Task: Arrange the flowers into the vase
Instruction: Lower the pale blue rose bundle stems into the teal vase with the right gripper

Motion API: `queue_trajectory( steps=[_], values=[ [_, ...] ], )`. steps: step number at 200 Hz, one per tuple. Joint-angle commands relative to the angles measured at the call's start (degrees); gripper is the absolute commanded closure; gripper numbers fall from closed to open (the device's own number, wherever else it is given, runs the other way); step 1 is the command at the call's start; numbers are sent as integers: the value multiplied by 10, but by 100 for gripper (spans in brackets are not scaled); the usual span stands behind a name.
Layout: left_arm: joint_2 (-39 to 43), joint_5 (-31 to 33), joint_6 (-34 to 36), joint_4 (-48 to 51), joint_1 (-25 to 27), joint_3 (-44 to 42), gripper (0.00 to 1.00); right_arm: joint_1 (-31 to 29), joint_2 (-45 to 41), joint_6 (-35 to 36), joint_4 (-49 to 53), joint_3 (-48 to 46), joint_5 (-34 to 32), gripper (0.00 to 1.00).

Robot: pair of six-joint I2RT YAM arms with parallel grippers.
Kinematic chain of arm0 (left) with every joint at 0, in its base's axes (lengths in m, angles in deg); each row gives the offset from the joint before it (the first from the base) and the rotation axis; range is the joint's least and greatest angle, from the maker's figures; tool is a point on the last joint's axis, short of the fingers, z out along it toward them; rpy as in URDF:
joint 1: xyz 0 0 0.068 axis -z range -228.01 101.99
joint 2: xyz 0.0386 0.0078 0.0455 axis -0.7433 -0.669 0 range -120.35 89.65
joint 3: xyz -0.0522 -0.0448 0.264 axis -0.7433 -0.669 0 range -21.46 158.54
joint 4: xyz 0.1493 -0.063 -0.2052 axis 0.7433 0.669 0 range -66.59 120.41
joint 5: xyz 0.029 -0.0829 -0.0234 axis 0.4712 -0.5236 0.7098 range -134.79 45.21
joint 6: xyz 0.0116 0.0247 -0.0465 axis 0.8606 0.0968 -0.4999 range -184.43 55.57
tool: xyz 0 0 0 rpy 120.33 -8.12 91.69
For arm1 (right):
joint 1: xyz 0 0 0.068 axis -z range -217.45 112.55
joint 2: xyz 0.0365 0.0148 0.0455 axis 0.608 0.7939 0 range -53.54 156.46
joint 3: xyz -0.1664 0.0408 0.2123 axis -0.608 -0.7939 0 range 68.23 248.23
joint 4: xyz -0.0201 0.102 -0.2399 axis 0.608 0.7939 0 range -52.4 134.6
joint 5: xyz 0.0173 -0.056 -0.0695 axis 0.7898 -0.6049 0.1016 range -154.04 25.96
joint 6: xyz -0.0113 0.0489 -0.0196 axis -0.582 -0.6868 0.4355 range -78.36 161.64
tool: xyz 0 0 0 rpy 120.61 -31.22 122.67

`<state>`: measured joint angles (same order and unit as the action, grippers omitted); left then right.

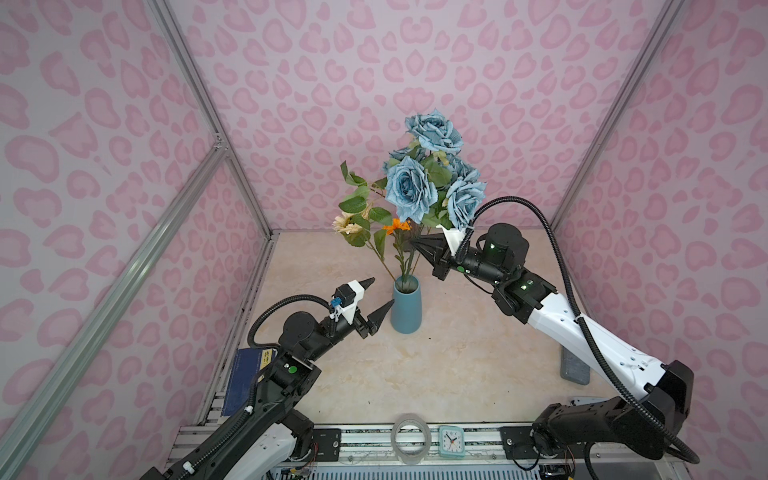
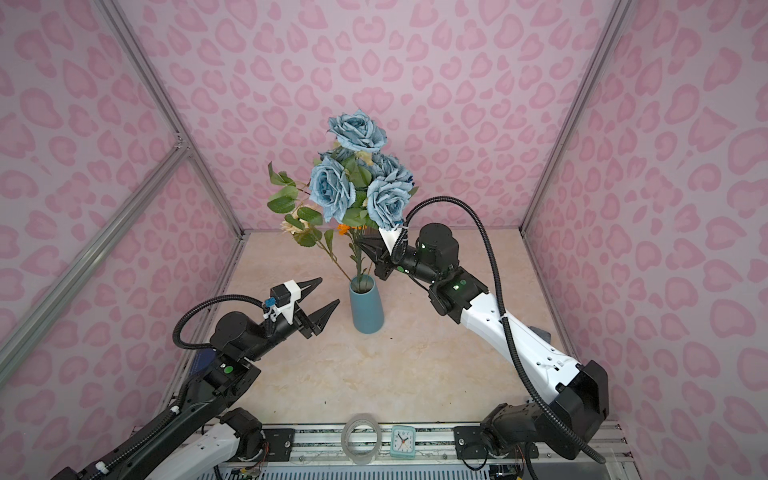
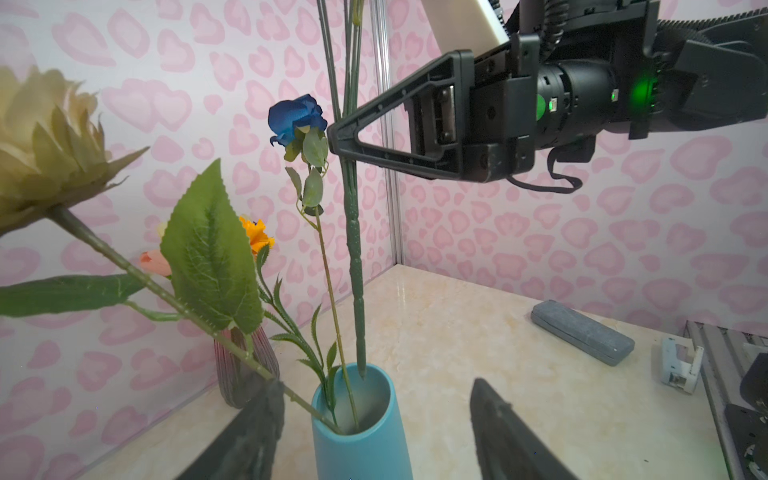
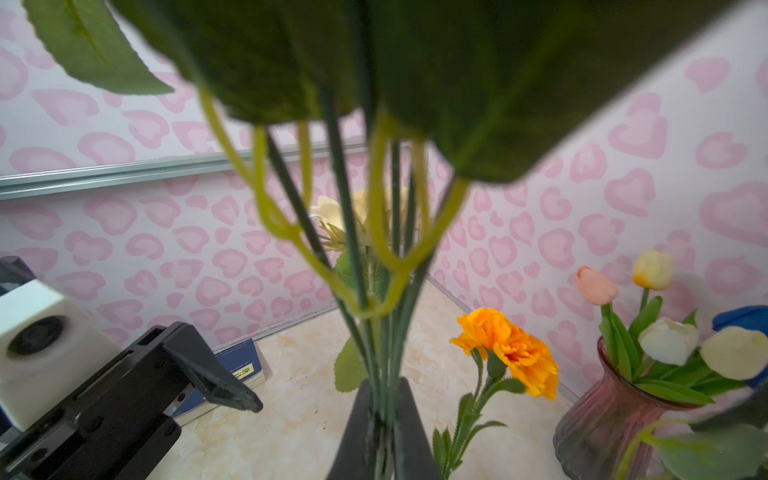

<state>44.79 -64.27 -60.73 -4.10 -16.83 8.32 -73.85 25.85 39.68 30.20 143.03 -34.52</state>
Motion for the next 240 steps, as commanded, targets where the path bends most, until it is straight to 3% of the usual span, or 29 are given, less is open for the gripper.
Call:
queue_trajectory(
  steps=[1, 52, 113, 186, 240],
  values=[
    [-3, 4, 20, 18, -1, 9, 28, 2, 10, -3, -13, -2, -12, 92],
    [-20, 3, 31, 23, -1, 23, 28, 1, 18, 13, -9, -32, -38, 92],
    [-40, -5, 32, 17, -1, 34, 28, 1, 11, 15, -86, -114, -39, 92],
    [-42, -1, 33, 11, 0, 33, 28, 0, -12, 24, -196, -212, 4, 90],
    [-42, 6, 33, 5, -1, 29, 28, 2, -12, 38, -218, -236, 22, 89]
  ],
)
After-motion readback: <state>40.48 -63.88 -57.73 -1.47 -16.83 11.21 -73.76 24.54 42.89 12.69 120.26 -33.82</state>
